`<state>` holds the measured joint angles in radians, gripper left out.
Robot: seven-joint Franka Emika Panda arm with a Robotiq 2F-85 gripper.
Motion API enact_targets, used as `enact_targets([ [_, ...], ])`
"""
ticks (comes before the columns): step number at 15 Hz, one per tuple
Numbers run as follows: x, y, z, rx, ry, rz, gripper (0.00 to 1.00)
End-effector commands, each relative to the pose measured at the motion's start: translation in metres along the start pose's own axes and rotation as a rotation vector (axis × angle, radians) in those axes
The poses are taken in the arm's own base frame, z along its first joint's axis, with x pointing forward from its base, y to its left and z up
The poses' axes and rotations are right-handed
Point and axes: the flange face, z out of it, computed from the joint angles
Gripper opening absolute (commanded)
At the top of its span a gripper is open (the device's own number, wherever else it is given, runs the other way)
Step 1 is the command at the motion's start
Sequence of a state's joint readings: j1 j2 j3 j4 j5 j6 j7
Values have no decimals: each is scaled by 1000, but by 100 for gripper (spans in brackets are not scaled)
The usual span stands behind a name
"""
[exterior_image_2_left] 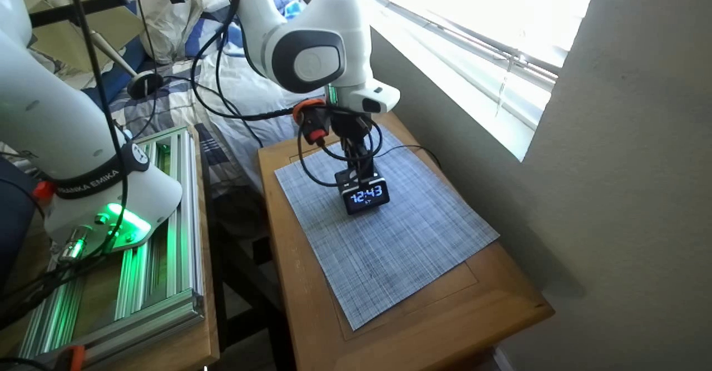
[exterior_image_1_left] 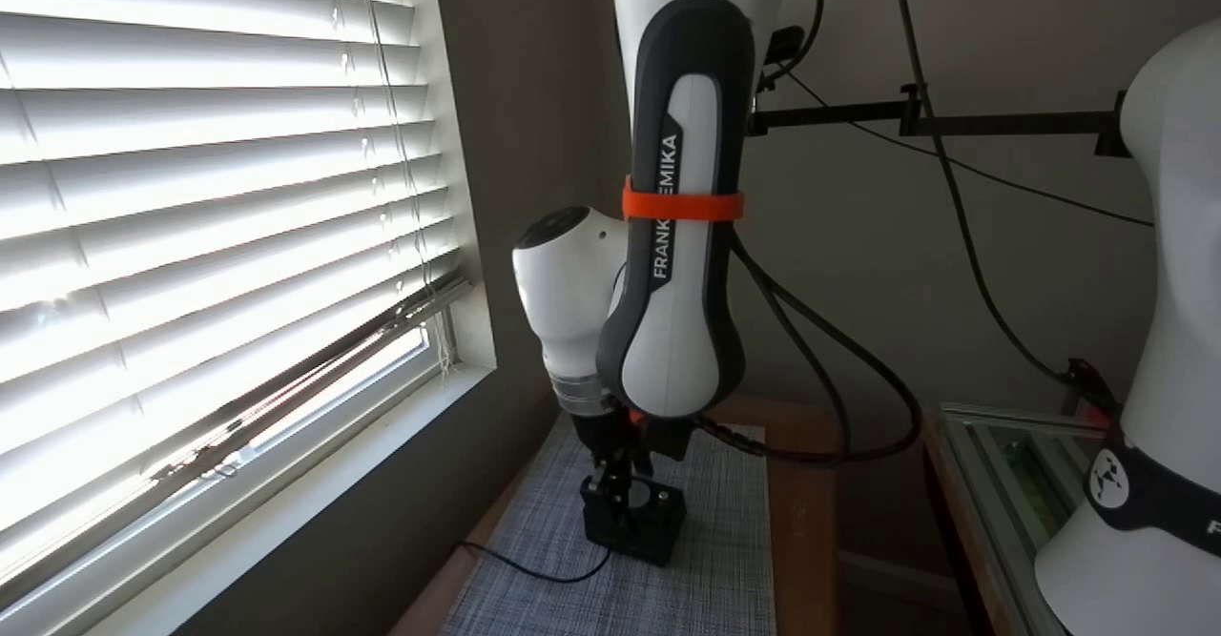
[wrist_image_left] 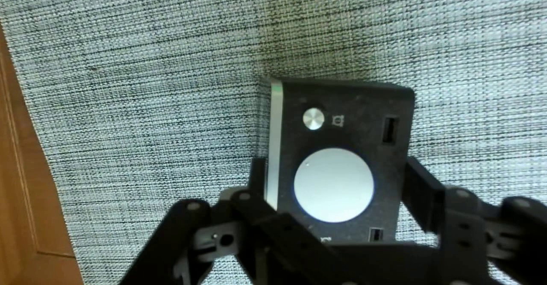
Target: Turn the alarm clock to the right
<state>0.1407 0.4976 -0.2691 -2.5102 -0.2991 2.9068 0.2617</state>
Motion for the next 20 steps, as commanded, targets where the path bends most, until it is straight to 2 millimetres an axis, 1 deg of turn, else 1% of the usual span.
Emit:
enact_targets([
  [1, 10, 2, 7, 10, 17, -24, 52],
  [6, 11, 2, 7, 12, 13, -49, 52],
  [7, 10, 2, 7, 20, 5, -50, 94],
  [9, 9, 2, 5, 17, 8, -47, 100],
  [12, 8, 5, -3, 5, 12, -31, 100],
  [15, 5, 8, -19, 13, 30, -17, 100],
  [20, 1, 12, -61, 36, 69, 36, 100],
])
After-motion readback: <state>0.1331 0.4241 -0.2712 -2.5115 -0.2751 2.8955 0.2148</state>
